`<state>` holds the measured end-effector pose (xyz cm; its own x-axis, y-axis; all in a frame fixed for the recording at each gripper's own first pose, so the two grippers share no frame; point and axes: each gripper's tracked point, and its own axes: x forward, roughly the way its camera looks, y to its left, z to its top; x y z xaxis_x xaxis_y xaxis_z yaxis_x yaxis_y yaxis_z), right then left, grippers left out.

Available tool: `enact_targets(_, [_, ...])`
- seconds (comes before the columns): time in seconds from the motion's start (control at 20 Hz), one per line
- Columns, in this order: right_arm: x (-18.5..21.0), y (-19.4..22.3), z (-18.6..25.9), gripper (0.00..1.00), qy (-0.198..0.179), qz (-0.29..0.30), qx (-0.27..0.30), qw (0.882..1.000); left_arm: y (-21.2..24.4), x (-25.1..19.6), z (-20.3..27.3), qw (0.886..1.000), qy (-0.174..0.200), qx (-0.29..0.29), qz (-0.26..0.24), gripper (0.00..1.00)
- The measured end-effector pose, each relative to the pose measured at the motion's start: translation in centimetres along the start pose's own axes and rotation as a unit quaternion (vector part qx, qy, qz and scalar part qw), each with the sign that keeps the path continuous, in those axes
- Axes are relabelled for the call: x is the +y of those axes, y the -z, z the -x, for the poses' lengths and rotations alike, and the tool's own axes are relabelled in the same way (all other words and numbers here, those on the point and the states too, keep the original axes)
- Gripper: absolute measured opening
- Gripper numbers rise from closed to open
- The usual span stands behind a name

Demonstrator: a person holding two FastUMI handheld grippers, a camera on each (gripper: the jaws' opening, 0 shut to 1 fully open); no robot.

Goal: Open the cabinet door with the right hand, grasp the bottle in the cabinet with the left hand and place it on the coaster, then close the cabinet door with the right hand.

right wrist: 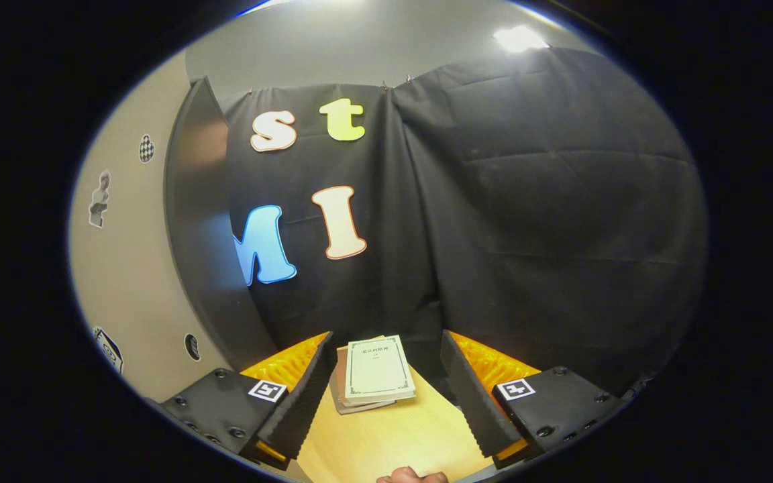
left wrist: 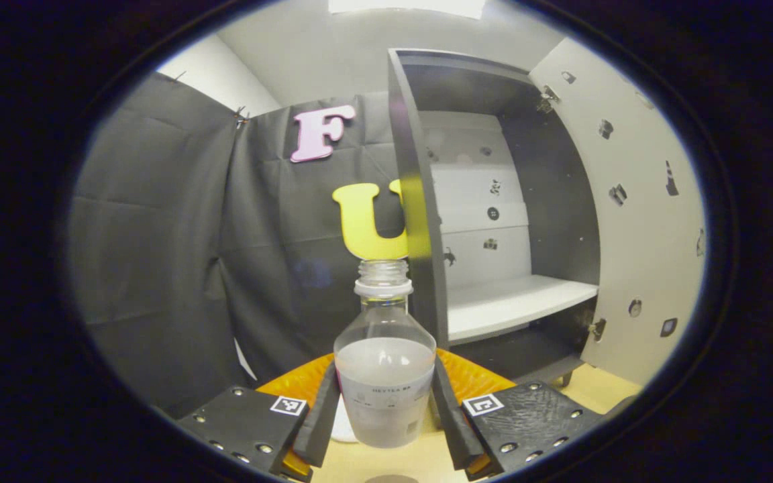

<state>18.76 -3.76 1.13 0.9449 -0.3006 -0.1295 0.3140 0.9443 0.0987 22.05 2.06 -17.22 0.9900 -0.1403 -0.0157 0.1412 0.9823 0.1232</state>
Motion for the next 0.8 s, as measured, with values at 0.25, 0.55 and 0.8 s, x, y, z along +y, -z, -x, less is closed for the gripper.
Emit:
enact_targets(0.25, [-1.1,-1.8,2.2,0.98,0.024,0.002,-0.076,0.997,9.8,2.1,4.7,1.000,-0.015,0.015,0.011,0.69])
enact_targets(0.55, [-2.6,-1.8,4.6,0.98,0.048,0.017,-0.109,0.993,20.8,0.4,6.4,0.999,-0.014,0.043,0.016,0.70])
enact_targets(0.8, [-3.0,-0.8,5.6,0.97,0.075,0.045,-0.114,0.990,25.4,0.0,5.6,0.999,-0.025,0.039,0.030,0.68])
